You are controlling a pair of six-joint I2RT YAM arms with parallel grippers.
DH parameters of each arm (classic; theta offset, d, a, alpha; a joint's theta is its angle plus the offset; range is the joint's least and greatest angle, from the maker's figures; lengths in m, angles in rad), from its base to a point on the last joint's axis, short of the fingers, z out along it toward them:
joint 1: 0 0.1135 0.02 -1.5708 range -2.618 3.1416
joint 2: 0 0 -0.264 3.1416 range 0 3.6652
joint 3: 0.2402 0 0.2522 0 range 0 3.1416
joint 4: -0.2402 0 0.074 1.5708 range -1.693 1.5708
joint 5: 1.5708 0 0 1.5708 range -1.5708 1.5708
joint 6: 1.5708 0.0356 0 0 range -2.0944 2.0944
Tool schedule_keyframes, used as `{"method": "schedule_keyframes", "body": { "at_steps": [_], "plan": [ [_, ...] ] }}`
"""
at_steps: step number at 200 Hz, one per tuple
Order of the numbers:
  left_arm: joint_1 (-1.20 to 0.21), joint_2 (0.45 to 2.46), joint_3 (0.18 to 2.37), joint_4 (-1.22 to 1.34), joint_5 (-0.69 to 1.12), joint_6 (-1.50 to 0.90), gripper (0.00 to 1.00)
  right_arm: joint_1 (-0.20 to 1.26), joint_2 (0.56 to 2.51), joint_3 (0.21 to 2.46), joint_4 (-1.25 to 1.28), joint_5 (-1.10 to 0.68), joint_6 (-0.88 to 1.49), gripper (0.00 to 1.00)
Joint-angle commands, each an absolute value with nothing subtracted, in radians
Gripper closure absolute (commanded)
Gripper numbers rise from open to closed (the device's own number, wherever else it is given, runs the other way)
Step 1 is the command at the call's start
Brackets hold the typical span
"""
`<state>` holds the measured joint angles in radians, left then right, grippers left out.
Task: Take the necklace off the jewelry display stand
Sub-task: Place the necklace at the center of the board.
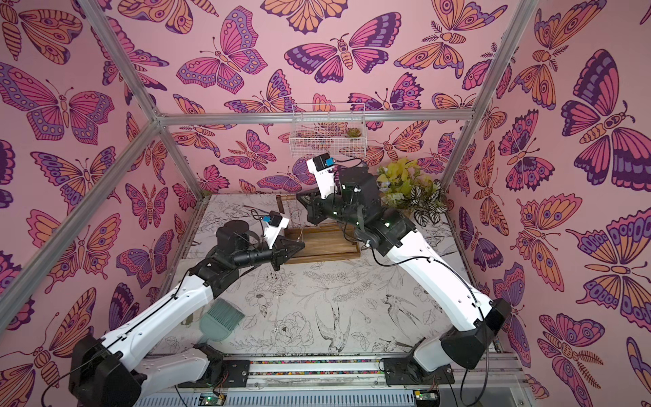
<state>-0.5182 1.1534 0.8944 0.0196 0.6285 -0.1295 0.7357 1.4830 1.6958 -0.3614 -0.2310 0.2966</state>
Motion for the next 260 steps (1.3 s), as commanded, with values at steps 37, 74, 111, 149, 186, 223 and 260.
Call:
{"method": "schedule_keyframes", "body": {
  "at_steps": [37, 74, 111, 149, 186, 223, 260],
  "plan": [
    [-0.564, 1.069, 0.798, -0.093, 0.56, -0.186, 1.0, 0.749, 1.446, 1.588, -0.28, -0.255, 0.354, 1.0],
    [-0.611, 1.025, 0.744, -0.135, 0.513, -0.228, 1.0, 0.75, 1.434, 1.518, -0.257, -0.261, 0.37, 1.0],
    [-0.651, 0.991, 0.701, -0.174, 0.468, -0.26, 1.0, 0.754, 1.425, 1.44, -0.225, -0.278, 0.393, 1.0],
    [-0.69, 0.96, 0.652, -0.181, 0.409, -0.302, 1.0, 0.759, 1.422, 1.356, -0.189, -0.296, 0.418, 1.0],
    [-0.731, 0.921, 0.601, -0.196, 0.352, -0.353, 1.0, 0.761, 1.429, 1.292, -0.158, -0.314, 0.435, 1.0],
    [-0.769, 0.876, 0.543, -0.21, 0.298, -0.406, 1.0, 0.768, 1.44, 1.221, -0.12, -0.33, 0.445, 1.0],
    [-0.8, 0.861, 0.492, -0.216, 0.275, -0.445, 1.0, 0.783, 1.465, 1.17, -0.087, -0.341, 0.448, 1.0]
  ]
}}
